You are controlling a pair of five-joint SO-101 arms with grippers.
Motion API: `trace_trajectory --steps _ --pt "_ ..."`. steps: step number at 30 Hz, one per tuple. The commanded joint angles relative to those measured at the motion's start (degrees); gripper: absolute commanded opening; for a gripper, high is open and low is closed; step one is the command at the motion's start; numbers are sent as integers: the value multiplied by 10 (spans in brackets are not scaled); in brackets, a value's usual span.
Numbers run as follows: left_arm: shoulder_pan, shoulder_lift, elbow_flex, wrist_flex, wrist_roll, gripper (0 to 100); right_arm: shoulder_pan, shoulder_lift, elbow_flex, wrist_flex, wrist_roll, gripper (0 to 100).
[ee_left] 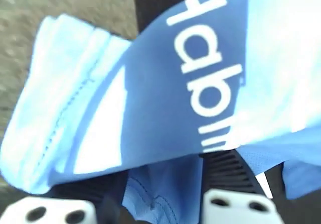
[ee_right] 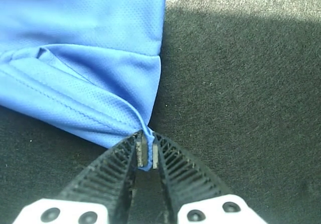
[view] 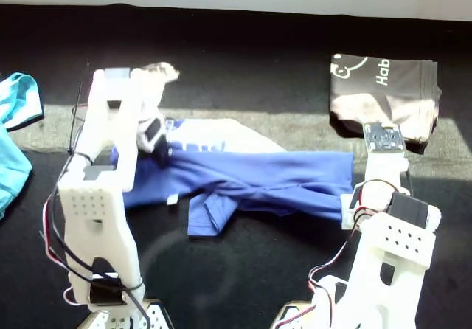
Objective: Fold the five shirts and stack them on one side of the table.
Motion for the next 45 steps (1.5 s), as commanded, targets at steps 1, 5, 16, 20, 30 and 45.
trace_trajectory --steps 1,5,16,20,30,45 --pt "-2 22 -123 48 20 207 7 -15 -7 -9 2 6" --pt "19 34 -185 171 10 207 7 -9 -7 -49 2 6" --pt "22 -160 79 193 -59 204 7 -8 -22 -105 -18 6" --pt "16 -244 260 136 -40 203 -9 -8 -44 -99 -42 6" --pt "-47 -298 436 -79 112 203 -51 -9 -47 -76 -42 6" --pt "-51 -297 502 -117 119 203 -51 -9 -47 -76 -43 6"
